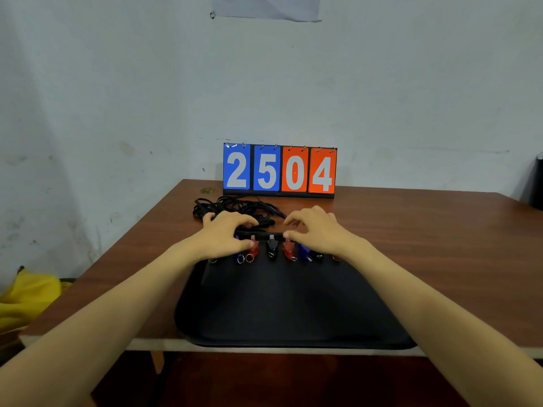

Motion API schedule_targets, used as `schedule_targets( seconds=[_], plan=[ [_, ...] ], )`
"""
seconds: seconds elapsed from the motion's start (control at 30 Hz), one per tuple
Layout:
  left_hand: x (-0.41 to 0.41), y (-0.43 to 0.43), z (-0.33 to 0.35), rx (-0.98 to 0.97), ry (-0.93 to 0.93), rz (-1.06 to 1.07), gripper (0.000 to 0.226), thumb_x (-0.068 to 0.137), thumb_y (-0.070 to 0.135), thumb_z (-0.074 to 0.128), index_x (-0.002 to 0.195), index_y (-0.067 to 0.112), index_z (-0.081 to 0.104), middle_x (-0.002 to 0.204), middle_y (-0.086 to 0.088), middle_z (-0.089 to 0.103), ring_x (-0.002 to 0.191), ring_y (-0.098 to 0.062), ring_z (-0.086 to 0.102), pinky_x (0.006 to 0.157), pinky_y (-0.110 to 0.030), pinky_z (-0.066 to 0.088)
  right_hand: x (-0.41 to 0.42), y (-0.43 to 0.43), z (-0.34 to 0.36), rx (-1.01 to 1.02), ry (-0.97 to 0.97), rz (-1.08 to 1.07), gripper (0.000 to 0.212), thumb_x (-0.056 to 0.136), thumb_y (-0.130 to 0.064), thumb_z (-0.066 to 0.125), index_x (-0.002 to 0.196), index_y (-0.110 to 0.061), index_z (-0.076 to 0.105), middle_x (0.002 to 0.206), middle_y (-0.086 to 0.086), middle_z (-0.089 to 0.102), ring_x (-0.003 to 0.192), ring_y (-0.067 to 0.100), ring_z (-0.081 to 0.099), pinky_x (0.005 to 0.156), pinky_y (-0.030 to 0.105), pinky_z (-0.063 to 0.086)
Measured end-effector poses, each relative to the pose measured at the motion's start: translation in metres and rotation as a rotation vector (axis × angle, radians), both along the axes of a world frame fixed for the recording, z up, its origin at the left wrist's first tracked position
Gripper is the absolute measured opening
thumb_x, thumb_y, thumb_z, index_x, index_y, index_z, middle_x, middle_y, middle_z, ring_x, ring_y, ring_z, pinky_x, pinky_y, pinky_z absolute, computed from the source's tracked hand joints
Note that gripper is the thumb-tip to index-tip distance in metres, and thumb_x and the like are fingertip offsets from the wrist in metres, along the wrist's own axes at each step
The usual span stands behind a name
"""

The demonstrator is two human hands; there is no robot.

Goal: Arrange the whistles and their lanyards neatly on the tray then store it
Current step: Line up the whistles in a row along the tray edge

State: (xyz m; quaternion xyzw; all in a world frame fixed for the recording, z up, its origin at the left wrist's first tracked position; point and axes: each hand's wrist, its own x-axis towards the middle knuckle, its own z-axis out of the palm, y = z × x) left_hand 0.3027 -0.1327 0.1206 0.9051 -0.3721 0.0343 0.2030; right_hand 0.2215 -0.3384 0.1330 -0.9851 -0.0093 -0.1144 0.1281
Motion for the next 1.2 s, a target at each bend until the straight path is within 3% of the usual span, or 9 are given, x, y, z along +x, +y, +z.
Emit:
schedule_targets(
  seconds=[0.13, 0.27, 0.6, 0.8, 1.2],
  plan=[
    [0.005, 0.012, -0.003, 0.036, 0.022, 0.007, 0.043, 0.082, 0.04, 0.065, 0.123, 0.035, 0.055, 0.126, 0.012, 0.056, 0.124, -0.011, 0.044, 0.112, -0.046, 0.014, 0.005, 0.007, 0.002, 0.045, -0.044, -0.01, 0.027, 0.091, -0.036, 0.056, 0.112, -0.023, 0.063, 0.111, -0.004, 0.066, 0.107, 0.015, 0.057, 0.099, 0.045, 0.042],
    [0.003, 0.013, -0.003, 0.093, 0.006, -0.02, 0.041, 0.085, 0.039, 0.062, 0.125, 0.034, 0.055, 0.129, 0.009, 0.054, 0.124, -0.013, 0.043, 0.11, -0.045, 0.015, 0.008, 0.02, -0.003, 0.02, 0.002, 0.075, 0.033, 0.089, -0.041, 0.058, 0.117, -0.024, 0.062, 0.114, -0.002, 0.063, 0.114, 0.018, 0.05, 0.096, 0.043, 0.043],
    [0.005, 0.021, -0.01, 0.134, -0.061, -0.03, 0.053, 0.078, 0.052, 0.064, 0.127, 0.033, 0.053, 0.123, 0.01, 0.056, 0.12, -0.011, 0.045, 0.108, -0.045, 0.016, 0.018, 0.054, -0.01, -0.209, 0.144, 0.185, 0.052, 0.087, -0.05, 0.055, 0.134, -0.028, 0.046, 0.124, 0.003, 0.055, 0.125, 0.025, 0.034, 0.101, 0.045, 0.028],
    [0.009, 0.022, -0.015, 0.145, -0.097, -0.032, 0.042, 0.08, 0.05, 0.064, 0.118, 0.032, 0.06, 0.124, 0.011, 0.053, 0.123, -0.012, 0.041, 0.109, -0.047, 0.013, 0.022, 0.053, -0.013, -0.206, 0.171, 0.178, 0.048, 0.088, -0.049, 0.054, 0.131, -0.029, 0.048, 0.125, 0.003, 0.053, 0.126, 0.025, 0.034, 0.102, 0.047, 0.027],
    [0.008, 0.024, -0.014, 0.148, -0.082, -0.044, 0.036, 0.084, 0.043, 0.063, 0.117, 0.031, 0.062, 0.13, 0.016, 0.053, 0.128, -0.008, 0.039, 0.112, -0.053, 0.005, 0.019, 0.052, -0.017, -0.171, 0.151, 0.155, 0.046, 0.088, -0.047, 0.056, 0.129, -0.029, 0.049, 0.124, 0.001, 0.055, 0.125, 0.024, 0.034, 0.101, 0.048, 0.025]
  ],
)
